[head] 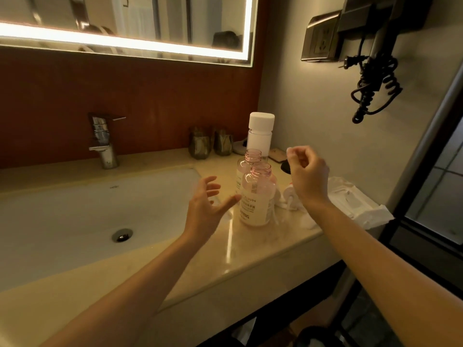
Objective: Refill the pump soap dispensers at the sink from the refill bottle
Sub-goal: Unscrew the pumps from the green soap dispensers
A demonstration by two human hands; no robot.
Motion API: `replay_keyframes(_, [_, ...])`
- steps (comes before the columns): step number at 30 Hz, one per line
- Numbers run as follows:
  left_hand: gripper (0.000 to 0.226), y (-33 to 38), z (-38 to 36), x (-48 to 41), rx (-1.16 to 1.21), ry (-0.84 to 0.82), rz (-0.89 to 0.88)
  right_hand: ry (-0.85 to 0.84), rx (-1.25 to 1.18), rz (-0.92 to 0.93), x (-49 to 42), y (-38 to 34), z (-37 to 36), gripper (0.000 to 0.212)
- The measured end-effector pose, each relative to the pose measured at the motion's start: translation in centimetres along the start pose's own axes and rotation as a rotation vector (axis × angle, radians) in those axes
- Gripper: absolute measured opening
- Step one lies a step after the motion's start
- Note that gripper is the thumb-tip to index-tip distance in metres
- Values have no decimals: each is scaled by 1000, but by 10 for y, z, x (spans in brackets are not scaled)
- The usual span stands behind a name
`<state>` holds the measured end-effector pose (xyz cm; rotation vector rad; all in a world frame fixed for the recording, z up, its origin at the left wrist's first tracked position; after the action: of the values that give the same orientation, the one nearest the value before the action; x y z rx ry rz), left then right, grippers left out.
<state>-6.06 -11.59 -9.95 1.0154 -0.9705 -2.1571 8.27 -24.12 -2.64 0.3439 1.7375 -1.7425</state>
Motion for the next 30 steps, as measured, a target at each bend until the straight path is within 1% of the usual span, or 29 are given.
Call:
replay_keyframes(2, [76, 3, 27, 6, 13, 56, -4, -49, -85, 44, 9, -31, -15, 21])
replay_keyframes(6, [43, 1, 82, 16, 4, 162, -12, -194, -230, 39, 40, -74, -56, 16])
replay_keyframes(12, [28, -30, 180, 55, -126, 416, 96, -411, -374, -11, 113, -115, -144, 26])
replay_keyframes(15, [31, -48, 232, 87, -232, 557, 166, -539, -455, -47, 153, -140, -182, 25])
replay_keyframes(17, [33, -59, 262, 107, -285, 615, 186, -633, -511, -72, 180, -154, -204, 26])
replay_keyframes(20, [28, -71, 303, 137, -344, 720, 233, -779, -569, -115, 218, -176, -232, 26])
replay_keyframes(22, [20, -76, 328, 159, -372, 854, 258, -875, -592, -137, 239, -192, -249, 24])
replay_keyframes(24, [16, -80, 351, 182, -390, 1027, 247, -972, -613, -159, 258, -207, -265, 22])
replay_keyframes(26, [22, -86, 372, 202, -450, 1178, 237, -1053, -632, -166, 277, -221, -279, 21])
replay_keyframes(27, [27, -89, 380, 211, -486, 1225, 235, -1082, -642, -167, 285, -227, -284, 21])
replay_keyframes(30, [51, -101, 406, 231, -595, 1269, 277, -1164, -672, -175, 309, -242, -300, 19])
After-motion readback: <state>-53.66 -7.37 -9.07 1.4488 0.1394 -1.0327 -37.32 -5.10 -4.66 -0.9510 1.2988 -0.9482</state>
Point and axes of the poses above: each hand's wrist, its own x-axis away from the middle knuckle, its own z-axis out of the back of the hand, y = z × x, the point moved 2 cm from there along -x, towards the middle knuckle, and after that the axes turned 13 degrees about -x, right-handed, at the moved point
